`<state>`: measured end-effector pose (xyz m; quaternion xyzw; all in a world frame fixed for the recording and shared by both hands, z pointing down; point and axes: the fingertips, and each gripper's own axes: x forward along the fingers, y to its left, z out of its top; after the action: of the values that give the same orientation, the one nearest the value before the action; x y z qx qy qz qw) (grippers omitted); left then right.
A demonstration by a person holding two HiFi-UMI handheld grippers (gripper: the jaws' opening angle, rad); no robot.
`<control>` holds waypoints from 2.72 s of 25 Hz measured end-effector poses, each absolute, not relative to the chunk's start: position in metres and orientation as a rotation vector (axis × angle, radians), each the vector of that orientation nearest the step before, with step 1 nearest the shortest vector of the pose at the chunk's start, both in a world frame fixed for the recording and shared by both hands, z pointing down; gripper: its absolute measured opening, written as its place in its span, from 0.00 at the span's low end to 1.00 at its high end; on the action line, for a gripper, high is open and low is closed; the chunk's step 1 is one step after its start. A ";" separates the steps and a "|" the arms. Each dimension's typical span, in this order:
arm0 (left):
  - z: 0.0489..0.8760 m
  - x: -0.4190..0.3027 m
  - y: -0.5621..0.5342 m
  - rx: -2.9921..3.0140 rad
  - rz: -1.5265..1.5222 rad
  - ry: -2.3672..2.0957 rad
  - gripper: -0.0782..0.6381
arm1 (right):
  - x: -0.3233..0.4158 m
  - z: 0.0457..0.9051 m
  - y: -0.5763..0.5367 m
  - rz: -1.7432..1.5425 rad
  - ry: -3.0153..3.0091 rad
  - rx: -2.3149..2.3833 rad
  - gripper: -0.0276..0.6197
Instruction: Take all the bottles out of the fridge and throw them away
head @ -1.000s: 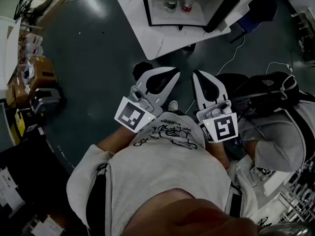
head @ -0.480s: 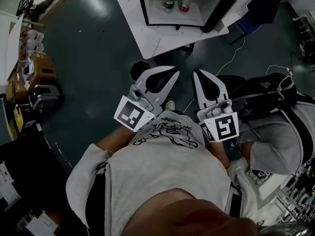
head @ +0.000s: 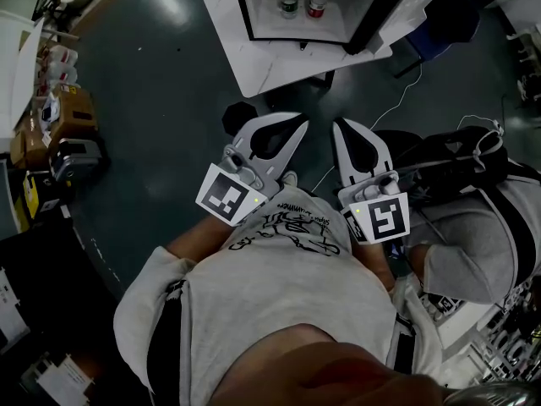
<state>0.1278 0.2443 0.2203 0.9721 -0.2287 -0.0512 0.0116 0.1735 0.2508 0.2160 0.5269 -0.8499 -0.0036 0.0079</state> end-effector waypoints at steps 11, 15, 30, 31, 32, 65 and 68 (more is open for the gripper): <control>0.226 0.128 0.225 3.001 -0.134 -0.760 0.12 | 0.178 0.221 0.230 0.018 -2.661 1.640 0.05; 0.227 0.128 0.208 2.997 -0.131 -0.757 0.12 | 0.178 0.220 0.212 0.021 -2.659 1.642 0.05; 0.230 0.111 0.099 2.990 -0.127 -0.781 0.12 | 0.166 0.222 0.102 0.022 -2.649 1.622 0.05; 0.230 0.110 0.092 2.991 -0.126 -0.777 0.12 | 0.164 0.222 0.095 0.024 -2.647 1.623 0.05; 0.230 0.109 0.085 2.990 -0.125 -0.773 0.12 | 0.163 0.223 0.087 0.025 -2.646 1.623 0.05; 0.239 0.086 -0.017 2.970 -0.117 -0.749 0.12 | 0.133 0.229 -0.021 0.029 -2.627 1.593 0.05; 0.240 0.095 -0.019 2.969 -0.113 -0.760 0.12 | 0.143 0.230 -0.025 0.031 -2.636 1.583 0.05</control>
<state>0.0950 -0.0194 0.2395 0.9674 -0.2476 -0.0369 0.0376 0.1425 -0.0246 0.2302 0.5144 -0.8569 0.0100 0.0333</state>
